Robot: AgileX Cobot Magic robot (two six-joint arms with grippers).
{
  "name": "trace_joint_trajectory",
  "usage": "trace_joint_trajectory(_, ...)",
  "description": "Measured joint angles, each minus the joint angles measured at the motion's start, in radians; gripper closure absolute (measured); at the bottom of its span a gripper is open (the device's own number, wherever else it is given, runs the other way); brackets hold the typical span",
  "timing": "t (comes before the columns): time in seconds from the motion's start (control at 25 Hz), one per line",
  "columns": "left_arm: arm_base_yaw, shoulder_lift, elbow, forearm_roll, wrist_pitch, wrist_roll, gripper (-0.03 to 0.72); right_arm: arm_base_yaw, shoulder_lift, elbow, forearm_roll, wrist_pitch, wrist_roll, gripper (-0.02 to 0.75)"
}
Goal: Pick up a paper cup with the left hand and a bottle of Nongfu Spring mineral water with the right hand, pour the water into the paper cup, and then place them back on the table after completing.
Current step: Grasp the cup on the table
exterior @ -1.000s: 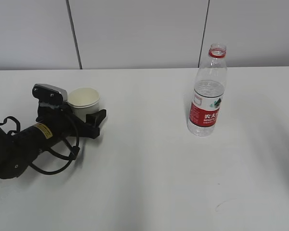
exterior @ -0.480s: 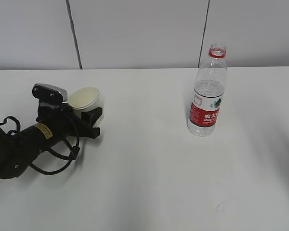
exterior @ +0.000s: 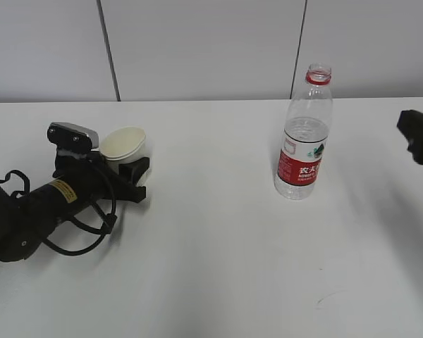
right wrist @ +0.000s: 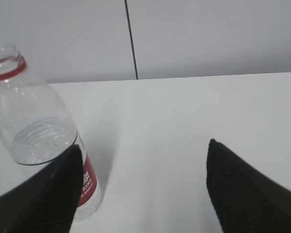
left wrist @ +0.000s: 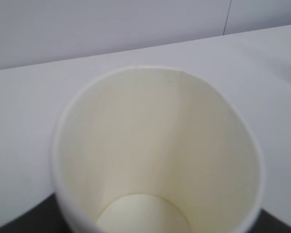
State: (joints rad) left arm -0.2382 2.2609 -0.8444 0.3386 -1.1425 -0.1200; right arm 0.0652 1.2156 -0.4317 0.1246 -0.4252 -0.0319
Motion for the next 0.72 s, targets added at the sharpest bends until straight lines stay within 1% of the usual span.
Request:
trace_joint_trajectory(0.08, 0.000, 0.000, 0.000, 0.000, 0.000, 0.000, 0.312, 0.000, 0.070, 0.000, -0.085, -0.064, 0.032, 0.151)
trace_joint_trajectory(0.24, 0.000, 0.000, 0.000, 0.000, 0.000, -0.001, 0.312, 0.000, 0.188, 0.000, -0.295, -0.208, 0.106, 0.151)
trace_joint_trajectory(0.32, 0.000, 0.000, 0.000, 0.000, 0.000, -0.001, 0.312, 0.000, 0.240, 0.000, -0.362, -0.302, 0.118, 0.150)
trace_joint_trajectory(0.44, 0.000, 0.000, 0.000, 0.000, 0.000, -0.001, 0.312, 0.000, 0.335, -0.002, -0.387, -0.415, 0.124, 0.151)
trace_joint_trajectory(0.56, 0.000, 0.000, 0.000, 0.000, 0.000, -0.001, 0.313, 0.000, 0.431, -0.002, -0.383, -0.498, 0.126, 0.151)
trace_joint_trajectory(0.72, 0.000, 0.000, 0.000, 0.000, -0.001, -0.001, 0.312, 0.000, 0.550, -0.008, -0.381, -0.654, 0.127, 0.151)
